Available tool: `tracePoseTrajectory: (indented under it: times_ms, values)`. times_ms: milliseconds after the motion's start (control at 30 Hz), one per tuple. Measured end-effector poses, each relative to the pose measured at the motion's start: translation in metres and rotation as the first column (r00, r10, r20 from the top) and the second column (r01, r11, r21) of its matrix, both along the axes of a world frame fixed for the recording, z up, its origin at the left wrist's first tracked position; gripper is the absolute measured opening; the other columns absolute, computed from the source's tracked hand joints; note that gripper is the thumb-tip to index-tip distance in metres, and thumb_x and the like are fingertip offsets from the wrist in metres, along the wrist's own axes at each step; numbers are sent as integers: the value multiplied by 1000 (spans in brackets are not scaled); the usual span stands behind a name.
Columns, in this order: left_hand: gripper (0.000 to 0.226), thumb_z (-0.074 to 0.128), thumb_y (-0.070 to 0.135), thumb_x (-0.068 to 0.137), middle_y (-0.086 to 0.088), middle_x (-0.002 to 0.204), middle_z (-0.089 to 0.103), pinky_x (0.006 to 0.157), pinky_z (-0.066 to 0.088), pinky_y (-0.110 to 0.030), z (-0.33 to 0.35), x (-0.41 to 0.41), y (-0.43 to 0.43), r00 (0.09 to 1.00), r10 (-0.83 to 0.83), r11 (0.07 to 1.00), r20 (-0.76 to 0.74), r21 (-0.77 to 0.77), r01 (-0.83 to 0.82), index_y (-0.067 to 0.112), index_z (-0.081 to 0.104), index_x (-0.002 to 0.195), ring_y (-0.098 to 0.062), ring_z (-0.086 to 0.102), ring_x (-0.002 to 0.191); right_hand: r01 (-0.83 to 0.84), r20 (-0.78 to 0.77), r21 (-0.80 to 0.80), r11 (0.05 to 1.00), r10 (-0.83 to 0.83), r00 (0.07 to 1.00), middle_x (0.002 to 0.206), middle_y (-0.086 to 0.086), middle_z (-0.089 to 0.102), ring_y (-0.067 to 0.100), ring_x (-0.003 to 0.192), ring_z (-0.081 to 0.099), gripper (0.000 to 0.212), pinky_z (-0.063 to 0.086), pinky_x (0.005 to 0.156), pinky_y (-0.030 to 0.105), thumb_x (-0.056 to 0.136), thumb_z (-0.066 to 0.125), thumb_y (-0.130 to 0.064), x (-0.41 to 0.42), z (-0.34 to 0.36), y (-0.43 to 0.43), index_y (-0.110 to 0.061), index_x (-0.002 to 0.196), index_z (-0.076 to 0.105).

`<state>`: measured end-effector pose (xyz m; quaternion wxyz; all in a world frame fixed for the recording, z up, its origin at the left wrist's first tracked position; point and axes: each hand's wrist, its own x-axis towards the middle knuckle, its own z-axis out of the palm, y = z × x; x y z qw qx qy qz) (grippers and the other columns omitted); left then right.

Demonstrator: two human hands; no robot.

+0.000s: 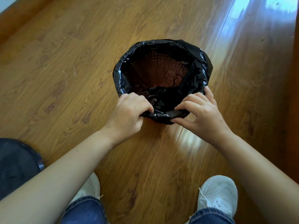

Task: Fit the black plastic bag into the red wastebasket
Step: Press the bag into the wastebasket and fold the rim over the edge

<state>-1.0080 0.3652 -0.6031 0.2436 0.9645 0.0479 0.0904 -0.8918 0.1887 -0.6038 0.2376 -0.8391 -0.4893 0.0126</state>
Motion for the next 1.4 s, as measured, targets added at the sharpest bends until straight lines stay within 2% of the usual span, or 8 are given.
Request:
tracePoseTrajectory:
  times_ms: [133,267,400,600,767,1100,1300,1400]
  values:
    - [24,59,5,66,1,86,63,84,30,-31,3,1,-1,999,-40,999,-37,11,41,14,65,87,-22,53,87,21,-52,30,999,-19,998,76,4,62,23,79,57,21,21,107,49,68,75,-27,-2,-3,2,-10,75,66]
    - [22,62,25,72,2,90,63,86,32,-31,5,1,-9,994,-96,995,-45,-4,96,18,63,92,-17,52,90,42,-43,57,997,-40,998,71,2,61,21,71,55,27,31,87,32,70,68,-37,-12,-7,10,-10,71,64]
    - [13,61,13,73,1,84,65,81,36,-35,4,4,-13,999,-39,999,-11,-30,39,15,65,85,-21,55,85,43,-30,71,997,-41,999,70,2,60,20,69,54,26,31,76,32,72,67,-37,-19,-7,16,-11,71,63]
    - [23,54,-5,65,0,78,63,82,35,-32,2,0,-3,1000,5,998,10,-57,-4,12,64,78,-21,54,82,-19,16,28,999,19,1000,84,6,62,25,85,57,28,21,105,45,70,73,-31,-8,-1,4,-10,86,65]
    - [21,57,-2,65,-1,82,63,85,32,-31,4,0,3,1000,-7,997,-2,-76,7,12,65,79,-22,53,85,16,-6,11,1000,-16,1000,79,4,62,23,82,57,23,20,108,48,68,76,-29,7,-1,-4,-12,79,66]
    - [26,65,28,73,-2,90,64,91,30,-30,5,5,-12,998,-61,998,-11,-10,61,12,65,93,-20,54,91,108,22,80,991,-110,994,67,2,61,20,65,54,33,30,72,32,71,67,-44,-16,-12,14,-12,67,63]
    - [11,66,11,75,-7,85,63,85,33,-33,3,5,-7,999,-44,998,9,-35,44,8,66,85,-24,53,84,48,39,74,996,-51,998,76,5,63,25,76,58,27,34,92,43,73,66,-37,-14,-5,7,-10,79,67]
    - [10,67,7,75,-7,85,63,85,35,-34,3,1,1,999,-40,999,17,-24,41,7,67,85,-24,52,84,1,73,39,999,-4,997,81,7,64,26,84,59,26,20,105,53,71,73,-30,-6,0,-2,-9,85,67]
